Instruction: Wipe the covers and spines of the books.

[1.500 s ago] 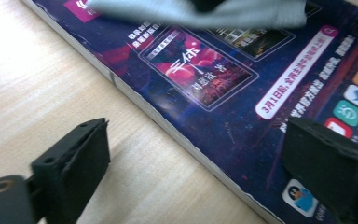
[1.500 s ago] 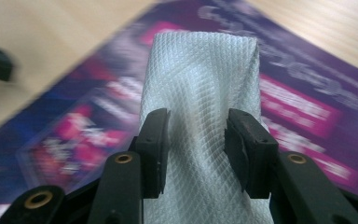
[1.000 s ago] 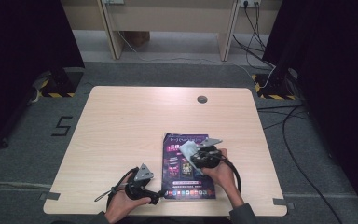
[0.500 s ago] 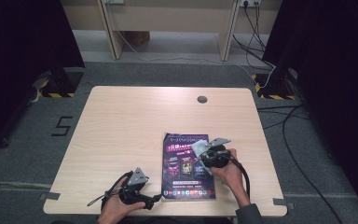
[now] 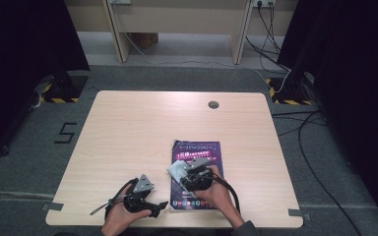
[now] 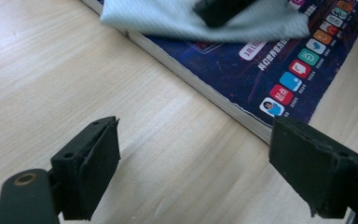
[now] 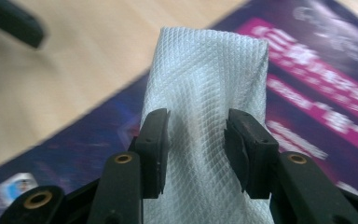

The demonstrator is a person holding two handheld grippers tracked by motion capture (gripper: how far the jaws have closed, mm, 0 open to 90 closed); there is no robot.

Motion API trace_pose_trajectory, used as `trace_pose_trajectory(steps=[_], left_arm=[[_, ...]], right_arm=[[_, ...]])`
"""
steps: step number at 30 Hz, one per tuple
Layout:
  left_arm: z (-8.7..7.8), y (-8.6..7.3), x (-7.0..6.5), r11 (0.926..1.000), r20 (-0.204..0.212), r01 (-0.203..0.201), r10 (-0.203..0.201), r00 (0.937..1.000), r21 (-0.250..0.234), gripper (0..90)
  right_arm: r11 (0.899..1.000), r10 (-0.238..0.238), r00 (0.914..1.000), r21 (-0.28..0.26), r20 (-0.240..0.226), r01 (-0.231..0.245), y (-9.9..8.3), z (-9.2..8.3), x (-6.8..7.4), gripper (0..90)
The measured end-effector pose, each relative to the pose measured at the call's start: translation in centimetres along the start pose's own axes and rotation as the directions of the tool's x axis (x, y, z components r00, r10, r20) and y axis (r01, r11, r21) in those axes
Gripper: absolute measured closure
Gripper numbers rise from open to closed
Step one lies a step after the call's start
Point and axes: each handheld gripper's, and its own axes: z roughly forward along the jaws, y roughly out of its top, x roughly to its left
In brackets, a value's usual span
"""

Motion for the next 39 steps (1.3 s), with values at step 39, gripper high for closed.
trace_pose_trajectory(steps=[39], left_arm=[[0.0,0.2,0.4,1.0,-0.029,-0.004,0.004,0.9996,-0.005,16.2]], right_arm=[[0.991,0.132,0.9829,0.017,0.128,-0.135,-4.0,-3.9,-5.0,57.4]])
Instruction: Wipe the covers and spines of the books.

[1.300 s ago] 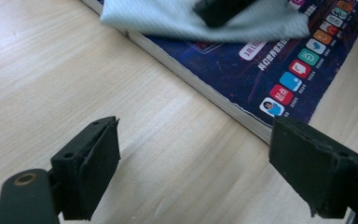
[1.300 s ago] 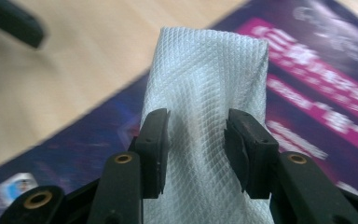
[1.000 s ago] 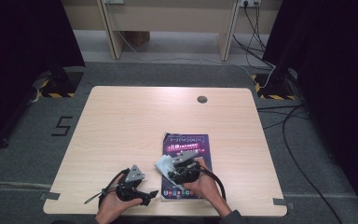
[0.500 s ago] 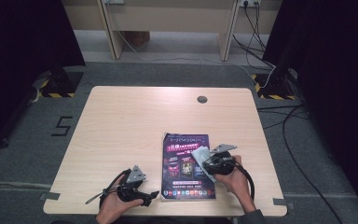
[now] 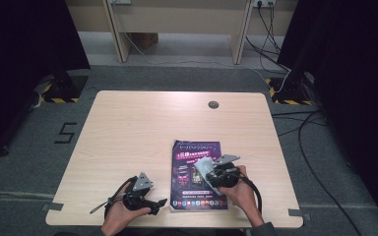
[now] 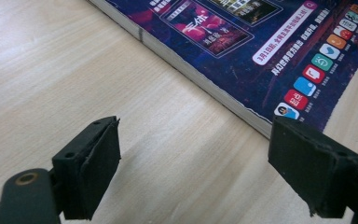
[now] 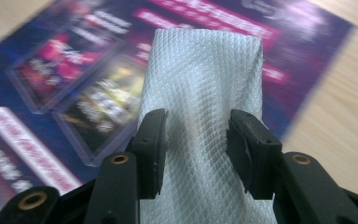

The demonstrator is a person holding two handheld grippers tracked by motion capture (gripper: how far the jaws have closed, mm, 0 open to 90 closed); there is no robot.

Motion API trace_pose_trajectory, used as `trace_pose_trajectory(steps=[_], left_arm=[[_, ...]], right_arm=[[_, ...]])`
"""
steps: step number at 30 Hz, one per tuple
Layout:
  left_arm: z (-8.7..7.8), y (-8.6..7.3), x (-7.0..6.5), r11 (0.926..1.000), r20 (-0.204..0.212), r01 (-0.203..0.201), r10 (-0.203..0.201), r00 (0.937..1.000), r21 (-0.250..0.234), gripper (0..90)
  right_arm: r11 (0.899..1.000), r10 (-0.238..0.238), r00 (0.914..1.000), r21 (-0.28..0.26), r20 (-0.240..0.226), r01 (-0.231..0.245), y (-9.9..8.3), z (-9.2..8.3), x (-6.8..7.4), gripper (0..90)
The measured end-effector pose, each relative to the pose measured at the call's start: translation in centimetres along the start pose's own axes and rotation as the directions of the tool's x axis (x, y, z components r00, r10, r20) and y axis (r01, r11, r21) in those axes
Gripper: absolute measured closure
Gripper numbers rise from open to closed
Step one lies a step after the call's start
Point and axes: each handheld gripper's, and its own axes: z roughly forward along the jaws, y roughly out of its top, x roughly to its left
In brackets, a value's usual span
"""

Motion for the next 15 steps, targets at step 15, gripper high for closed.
trace_pose_trajectory(steps=[15], left_arm=[[-0.4,0.1,1.1,0.9995,-0.035,0.029,-0.03,0.9989,-0.014,16.7]], right_arm=[[0.994,-0.109,0.988,-0.019,-0.11,0.107,1.1,1.2,4.7,57.1]])
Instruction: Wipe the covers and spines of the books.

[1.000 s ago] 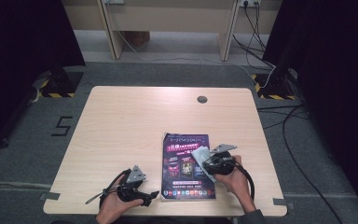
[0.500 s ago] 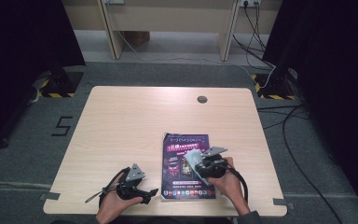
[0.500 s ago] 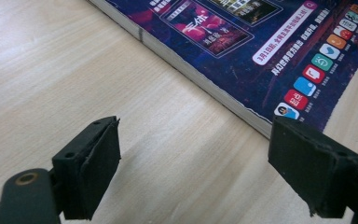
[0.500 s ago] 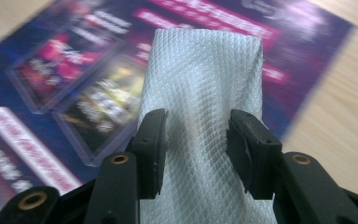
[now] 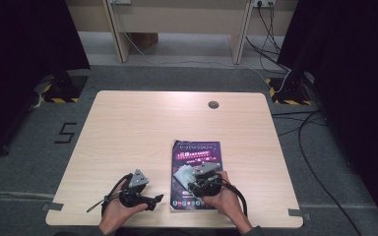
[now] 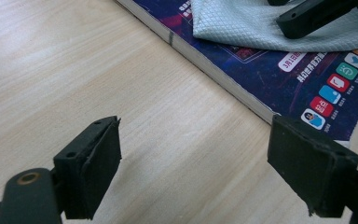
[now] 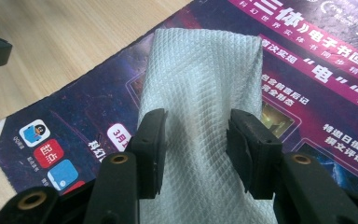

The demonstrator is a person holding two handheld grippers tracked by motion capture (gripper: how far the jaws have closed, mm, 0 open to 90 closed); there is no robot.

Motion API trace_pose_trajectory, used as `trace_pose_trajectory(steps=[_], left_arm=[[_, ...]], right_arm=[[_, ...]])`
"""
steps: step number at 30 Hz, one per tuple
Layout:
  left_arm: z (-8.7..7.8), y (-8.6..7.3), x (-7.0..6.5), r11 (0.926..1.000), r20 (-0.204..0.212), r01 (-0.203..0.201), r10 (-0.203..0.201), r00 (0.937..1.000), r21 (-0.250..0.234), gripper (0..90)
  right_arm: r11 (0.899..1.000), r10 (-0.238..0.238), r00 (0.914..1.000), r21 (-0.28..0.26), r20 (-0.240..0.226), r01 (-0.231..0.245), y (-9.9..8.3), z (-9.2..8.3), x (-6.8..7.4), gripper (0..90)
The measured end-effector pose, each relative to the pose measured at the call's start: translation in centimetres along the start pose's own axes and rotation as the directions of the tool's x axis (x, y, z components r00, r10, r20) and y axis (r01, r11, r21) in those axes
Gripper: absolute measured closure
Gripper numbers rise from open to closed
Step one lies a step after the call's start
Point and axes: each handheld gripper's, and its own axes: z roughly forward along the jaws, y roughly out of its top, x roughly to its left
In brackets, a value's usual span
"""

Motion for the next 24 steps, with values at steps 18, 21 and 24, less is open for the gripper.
trace_pose_trajectory(steps=[18,21,24], left_arm=[[-0.5,0.1,1.4,0.9992,-0.047,0.037,-0.038,0.9982,-0.018,16.7],[-0.7,0.1,2.0,0.9985,-0.062,0.052,-0.053,0.9966,-0.019,16.7],[-0.9,0.0,2.5,0.9982,-0.086,0.058,-0.059,0.9945,-0.016,17.4]], right_arm=[[1.0,0.029,0.998,0.01,0.056,-0.03,-0.7,-0.8,-0.4,57.3],[1.0,-0.014,0.9997,0.009,0.021,0.013,-0.4,-0.4,1.4,57.4],[0.999,-0.043,0.9991,0.01,-0.006,0.043,0.0,-0.1,3.1,57.4]])
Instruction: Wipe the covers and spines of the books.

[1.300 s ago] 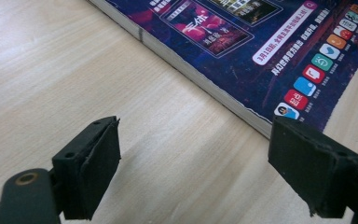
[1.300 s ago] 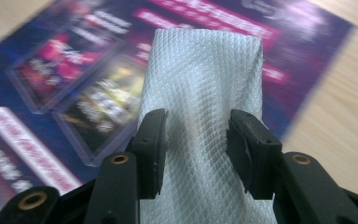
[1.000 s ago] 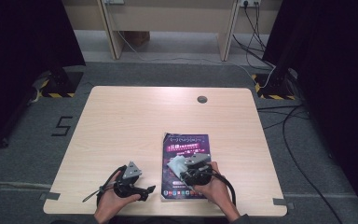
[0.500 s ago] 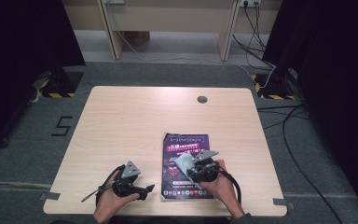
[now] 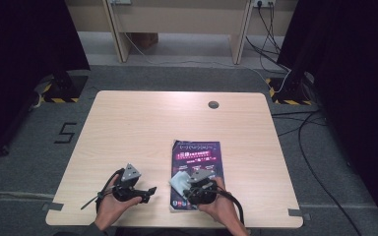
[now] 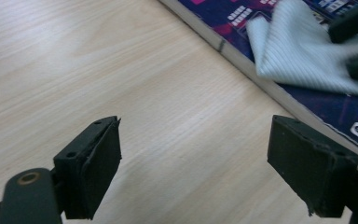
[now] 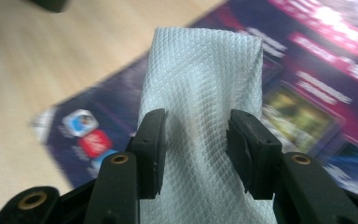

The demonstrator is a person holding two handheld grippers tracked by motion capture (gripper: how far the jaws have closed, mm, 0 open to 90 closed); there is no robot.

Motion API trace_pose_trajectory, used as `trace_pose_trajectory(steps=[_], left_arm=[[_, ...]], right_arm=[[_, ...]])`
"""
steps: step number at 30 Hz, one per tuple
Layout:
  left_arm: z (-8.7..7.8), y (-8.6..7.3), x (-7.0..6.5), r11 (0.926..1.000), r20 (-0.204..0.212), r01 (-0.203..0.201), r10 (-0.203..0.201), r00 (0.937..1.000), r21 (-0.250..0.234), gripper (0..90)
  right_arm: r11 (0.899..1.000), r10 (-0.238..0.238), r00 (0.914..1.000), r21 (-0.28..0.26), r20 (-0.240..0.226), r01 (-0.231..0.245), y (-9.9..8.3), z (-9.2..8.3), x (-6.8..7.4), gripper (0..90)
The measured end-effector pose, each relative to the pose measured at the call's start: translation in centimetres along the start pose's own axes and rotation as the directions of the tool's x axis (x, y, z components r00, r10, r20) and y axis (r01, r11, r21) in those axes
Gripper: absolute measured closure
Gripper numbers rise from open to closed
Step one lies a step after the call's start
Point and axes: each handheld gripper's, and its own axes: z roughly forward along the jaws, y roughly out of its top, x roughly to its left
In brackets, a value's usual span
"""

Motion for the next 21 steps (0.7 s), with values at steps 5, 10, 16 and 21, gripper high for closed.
trace_pose_trajectory(steps=[5,10,16,21], left_arm=[[-0.1,0.0,0.3,0.9999,-0.018,0.015,-0.015,0.9997,-0.006,17.8],[-0.1,0.1,0.5,0.9998,-0.043,0.011,-0.012,0.999,-0.014,17.8],[-0.1,0.1,0.9,0.9997,-0.058,0.02,-0.02,0.9981,-0.011,17.9],[-0.1,0.1,0.8,0.9996,-0.049,0.027,-0.028,0.9984,-0.01,17.9]], right_arm=[[0.999,-0.033,0.999,-0.005,-0.031,0.033,0.5,0.4,2.4,57.9],[0.998,-0.056,0.9966,-0.009,-0.06,0.056,0.8,0.6,3.5,57.9],[0.997,-0.078,0.994,-0.017,-0.077,0.076,0.9,0.8,4.2,57.9],[0.997,-0.077,0.9928,-0.021,-0.092,0.075,0.9,0.8,4.1,57.6]])
